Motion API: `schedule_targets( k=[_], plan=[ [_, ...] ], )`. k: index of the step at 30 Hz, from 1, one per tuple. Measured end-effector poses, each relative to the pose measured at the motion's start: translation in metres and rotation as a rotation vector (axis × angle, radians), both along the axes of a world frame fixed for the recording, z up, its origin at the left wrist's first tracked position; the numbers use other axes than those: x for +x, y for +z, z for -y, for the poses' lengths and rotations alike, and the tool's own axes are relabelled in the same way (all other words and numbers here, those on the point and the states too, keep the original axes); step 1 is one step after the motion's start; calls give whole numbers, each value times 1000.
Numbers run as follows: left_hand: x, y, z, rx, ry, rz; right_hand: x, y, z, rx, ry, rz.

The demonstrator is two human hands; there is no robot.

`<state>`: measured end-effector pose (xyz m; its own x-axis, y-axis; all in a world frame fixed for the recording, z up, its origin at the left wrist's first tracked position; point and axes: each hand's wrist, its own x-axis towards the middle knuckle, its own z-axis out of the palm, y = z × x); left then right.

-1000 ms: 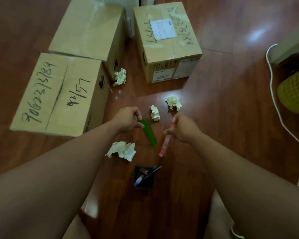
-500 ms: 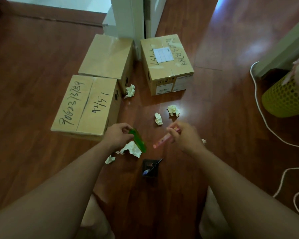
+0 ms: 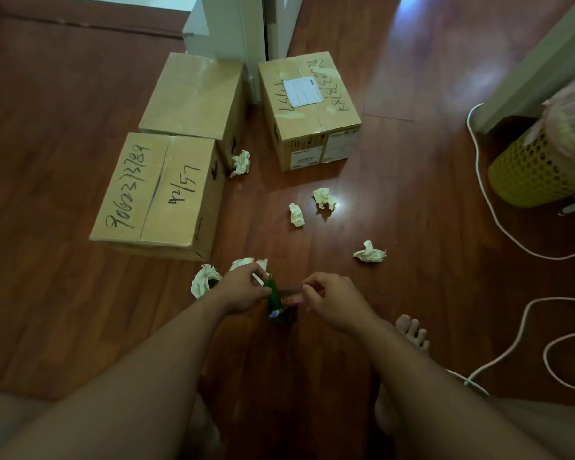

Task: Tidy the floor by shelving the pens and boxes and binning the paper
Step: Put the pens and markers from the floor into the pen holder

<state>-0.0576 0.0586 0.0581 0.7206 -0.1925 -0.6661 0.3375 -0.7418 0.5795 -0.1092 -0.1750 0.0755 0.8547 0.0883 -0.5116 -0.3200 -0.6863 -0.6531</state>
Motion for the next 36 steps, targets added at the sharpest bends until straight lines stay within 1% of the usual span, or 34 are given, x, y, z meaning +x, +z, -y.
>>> schedule_targets(
  k=[2,7,10,13,18,23,25,27,33,36],
  plan=[
    [-3,-2,2,-16,1,-29,0,-1,2,4,-14,0],
    [-4,-1,1,-73,-39,-124,0,-11,15,-96,-139,43],
    [-3,-7,-3,-26,-72,-178,-5,-28,24,-127,-209,1],
    [-5,-18,-8,58,-127,-193,-12,-44,26,-125,-230,-63],
    [-11,-42,-12,77,-150,-224,-21,-64,15,-90,-141,-213],
    [-11,-63,-6,42,-157,-206,-10,-76,-3,-103,88,-367],
    [-12,-68,-2,34,-178,-217,-6,-82,-11,-158,189,-373],
    [-12,-73,2,32,-183,-225,-2,-87,-18,-171,240,-374],
    [-16,-84,0,20,-209,-181,6,-100,-29,-125,215,-346],
    [-4,-80,-4,15,-241,-117,17,-99,-26,-95,211,-308]
  ],
)
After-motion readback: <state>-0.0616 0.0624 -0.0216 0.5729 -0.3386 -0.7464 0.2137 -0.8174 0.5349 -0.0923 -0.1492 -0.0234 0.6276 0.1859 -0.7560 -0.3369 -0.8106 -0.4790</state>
